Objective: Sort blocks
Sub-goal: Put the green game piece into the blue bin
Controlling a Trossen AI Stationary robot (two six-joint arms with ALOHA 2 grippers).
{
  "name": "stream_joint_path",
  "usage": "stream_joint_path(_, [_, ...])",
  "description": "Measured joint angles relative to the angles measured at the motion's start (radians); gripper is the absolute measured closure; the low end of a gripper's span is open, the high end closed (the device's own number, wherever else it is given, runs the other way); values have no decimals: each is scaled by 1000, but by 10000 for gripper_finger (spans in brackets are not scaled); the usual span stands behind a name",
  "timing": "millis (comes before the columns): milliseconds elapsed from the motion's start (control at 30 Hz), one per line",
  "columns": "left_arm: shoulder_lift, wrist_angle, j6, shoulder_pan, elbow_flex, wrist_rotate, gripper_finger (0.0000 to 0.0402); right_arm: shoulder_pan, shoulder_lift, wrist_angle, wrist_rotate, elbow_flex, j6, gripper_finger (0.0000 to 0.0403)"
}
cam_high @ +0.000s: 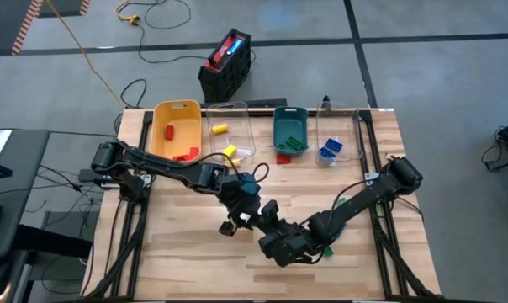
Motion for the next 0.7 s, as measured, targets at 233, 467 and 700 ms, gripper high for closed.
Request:
stream_joint_path(233, [-3, -169, -5, 23, 1, -72, 123, 1, -2, -96, -11, 0, 99, 327])
stream_joint_path(467, [-11, -392, -24, 30, -1, -205, 123, -39, -22, -471, 3, -19, 422, 324])
stream_joint_path(700, [-12, -316, -35, -19, -85, -210, 154, -232, -213, -366, -41, -268, 490, 322])
